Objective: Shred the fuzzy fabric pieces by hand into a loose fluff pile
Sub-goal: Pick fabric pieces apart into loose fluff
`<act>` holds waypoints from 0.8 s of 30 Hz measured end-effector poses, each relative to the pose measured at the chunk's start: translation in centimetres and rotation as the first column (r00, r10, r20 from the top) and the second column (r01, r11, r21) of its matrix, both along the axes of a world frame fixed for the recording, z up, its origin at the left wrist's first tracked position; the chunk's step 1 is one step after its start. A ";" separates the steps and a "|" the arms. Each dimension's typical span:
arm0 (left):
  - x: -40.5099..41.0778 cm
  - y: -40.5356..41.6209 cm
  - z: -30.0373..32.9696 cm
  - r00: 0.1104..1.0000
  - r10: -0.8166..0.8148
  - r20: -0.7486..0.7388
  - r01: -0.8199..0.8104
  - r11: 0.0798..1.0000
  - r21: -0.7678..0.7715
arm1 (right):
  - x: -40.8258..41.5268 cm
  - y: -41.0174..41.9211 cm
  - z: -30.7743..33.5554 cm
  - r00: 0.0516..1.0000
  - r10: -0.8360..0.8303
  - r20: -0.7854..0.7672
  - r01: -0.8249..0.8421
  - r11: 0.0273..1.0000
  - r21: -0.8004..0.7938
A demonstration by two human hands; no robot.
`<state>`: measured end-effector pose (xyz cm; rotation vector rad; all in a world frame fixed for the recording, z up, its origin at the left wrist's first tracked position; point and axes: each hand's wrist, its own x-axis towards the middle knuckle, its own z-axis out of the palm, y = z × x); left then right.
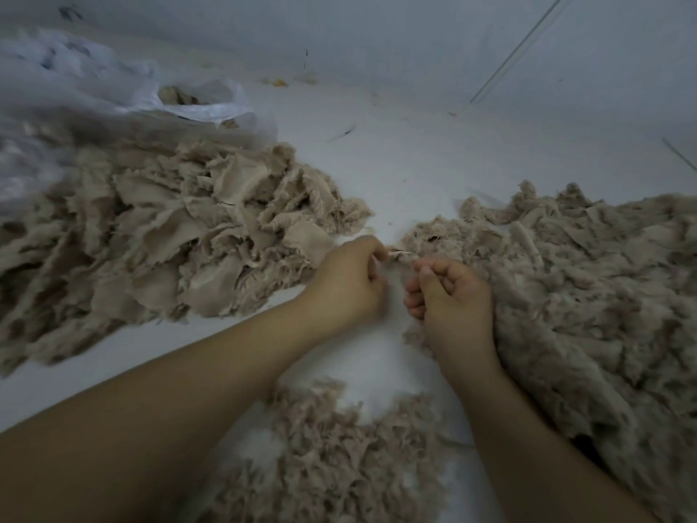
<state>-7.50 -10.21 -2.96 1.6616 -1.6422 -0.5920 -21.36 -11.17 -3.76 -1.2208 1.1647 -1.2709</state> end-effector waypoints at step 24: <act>-0.3 0.5 -1.6 0.972 -0.097 -0.216 0.039 0.965 -0.259 | -0.3 -1.5 -1.9 0.920 0.021 -0.391 -0.041 0.998 -0.043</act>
